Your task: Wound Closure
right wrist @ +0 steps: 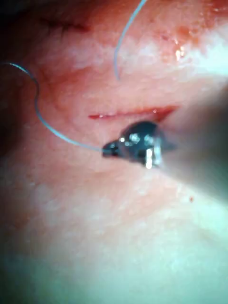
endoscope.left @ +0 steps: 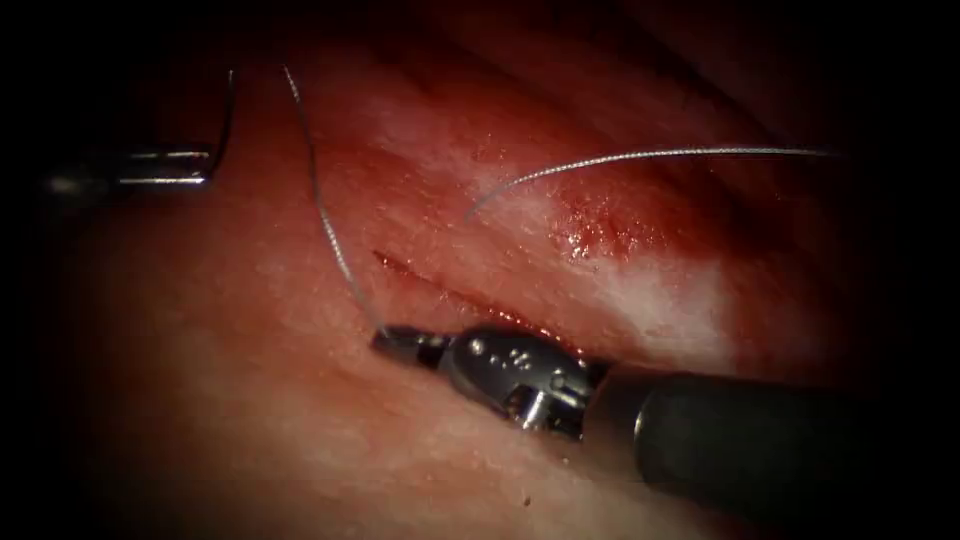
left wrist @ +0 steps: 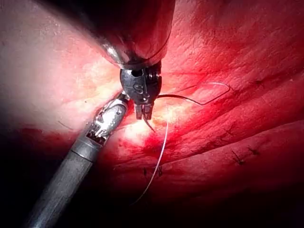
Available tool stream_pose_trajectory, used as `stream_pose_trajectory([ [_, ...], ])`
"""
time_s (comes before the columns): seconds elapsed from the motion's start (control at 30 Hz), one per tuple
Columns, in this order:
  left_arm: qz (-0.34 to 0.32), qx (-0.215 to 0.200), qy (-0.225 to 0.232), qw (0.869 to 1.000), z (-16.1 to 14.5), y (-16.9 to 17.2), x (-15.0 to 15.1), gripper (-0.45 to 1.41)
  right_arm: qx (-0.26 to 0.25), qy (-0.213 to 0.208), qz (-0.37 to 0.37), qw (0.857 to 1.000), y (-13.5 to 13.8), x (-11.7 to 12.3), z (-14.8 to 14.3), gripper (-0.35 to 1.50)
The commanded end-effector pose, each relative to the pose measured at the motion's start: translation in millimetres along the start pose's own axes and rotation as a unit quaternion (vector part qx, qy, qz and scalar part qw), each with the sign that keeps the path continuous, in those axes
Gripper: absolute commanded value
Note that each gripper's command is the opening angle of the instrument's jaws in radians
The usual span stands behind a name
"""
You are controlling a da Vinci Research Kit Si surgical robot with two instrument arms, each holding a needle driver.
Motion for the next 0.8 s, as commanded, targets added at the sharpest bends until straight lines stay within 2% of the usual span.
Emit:
stream_pose_trajectory([
  [0.03,-0.001,-0.002,0.000,1.000,0.7,0.1,-0.5,-0.45,0.006,0.004,0.003,1.000,-1.1,0.3,0.2,-0.35],
  [0.17,0.000,-0.004,0.001,1.000,1.0,0.2,-0.6,-0.45,0.037,0.009,0.011,0.999,-3.0,2.0,-1.1,-0.35],
  [0.33,0.000,-0.004,0.001,1.000,1.0,0.2,-0.6,-0.45,0.056,0.016,0.020,0.998,-6.9,4.9,-3.1,-0.35],
  [0.37,0.000,-0.004,0.001,1.000,1.0,0.2,-0.6,-0.45,0.056,0.016,0.020,0.998,-6.9,4.9,-3.1,-0.35],
  [0.4,0.000,-0.004,0.001,1.000,1.0,0.1,-0.7,-0.45,0.064,0.017,0.024,0.998,-8.6,6.2,-3.8,-0.35],
  [0.43,0.000,-0.004,0.001,1.000,1.0,0.1,-0.7,-0.45,0.064,0.017,0.024,0.998,-8.6,6.2,-3.8,-0.35],
  [0.8,0.001,-0.004,0.001,1.000,1.0,0.0,-0.8,-0.45,0.095,0.034,0.025,0.995,-15.1,12.9,-5.8,-0.35],
])
